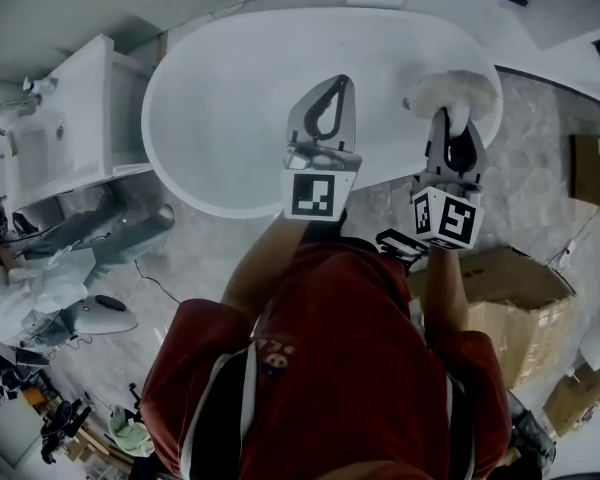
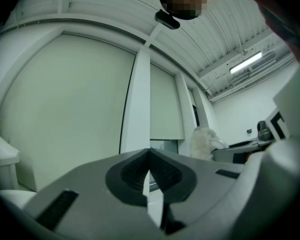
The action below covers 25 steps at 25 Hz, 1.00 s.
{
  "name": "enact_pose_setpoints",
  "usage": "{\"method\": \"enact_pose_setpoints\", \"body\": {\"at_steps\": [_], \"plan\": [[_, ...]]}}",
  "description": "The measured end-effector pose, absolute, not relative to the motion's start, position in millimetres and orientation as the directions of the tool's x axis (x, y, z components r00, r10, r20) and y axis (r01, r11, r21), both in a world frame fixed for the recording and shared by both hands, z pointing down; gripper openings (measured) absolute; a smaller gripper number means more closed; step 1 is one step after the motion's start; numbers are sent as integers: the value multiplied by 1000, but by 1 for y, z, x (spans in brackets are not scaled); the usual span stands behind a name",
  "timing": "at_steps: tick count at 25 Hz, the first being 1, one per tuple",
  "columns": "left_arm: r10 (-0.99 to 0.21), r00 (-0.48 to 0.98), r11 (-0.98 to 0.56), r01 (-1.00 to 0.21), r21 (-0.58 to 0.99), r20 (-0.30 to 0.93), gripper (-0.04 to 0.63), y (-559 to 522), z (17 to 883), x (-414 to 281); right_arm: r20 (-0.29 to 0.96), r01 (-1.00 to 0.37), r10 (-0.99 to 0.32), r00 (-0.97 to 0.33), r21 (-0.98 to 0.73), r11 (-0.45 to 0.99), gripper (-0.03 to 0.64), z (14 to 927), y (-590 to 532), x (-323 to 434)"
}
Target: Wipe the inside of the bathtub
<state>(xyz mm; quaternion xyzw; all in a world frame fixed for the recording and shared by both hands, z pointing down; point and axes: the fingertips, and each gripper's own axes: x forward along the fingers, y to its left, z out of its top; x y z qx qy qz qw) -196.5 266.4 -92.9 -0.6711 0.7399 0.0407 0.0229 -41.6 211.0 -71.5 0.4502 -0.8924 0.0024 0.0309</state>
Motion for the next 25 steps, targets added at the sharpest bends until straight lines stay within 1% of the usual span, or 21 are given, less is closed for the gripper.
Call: {"method": "enact_pose_setpoints", "body": {"at_steps": [5, 9, 12, 16, 20, 25], "plan": [[-989, -138, 136, -990, 40, -54, 17, 224, -69, -223, 91, -796, -795, -600, 34, 604, 98, -52, 163, -75], [-988, -153, 150, -985, 80, -29, 17, 196, -37, -229, 127, -798, -793, -596, 20, 602, 98, -15, 132, -87], [-986, -164, 162, -984, 69, -18, 17, 170, -8, -226, 155, -788, -780, -606, 20, 616, 98, 19, 104, -87], [-982, -190, 190, -980, 52, 16, 17, 125, 40, -214, 182, -772, -760, -624, 7, 635, 98, 76, 59, -86], [-975, -218, 220, -973, 74, 42, 16, 71, 96, -204, 216, -756, -741, -636, 20, 654, 98, 144, 9, -82], [-967, -240, 245, -968, 48, 87, 17, 17, 173, -179, 264, -742, -718, -644, 12, 671, 98, 232, -38, -64]]}}
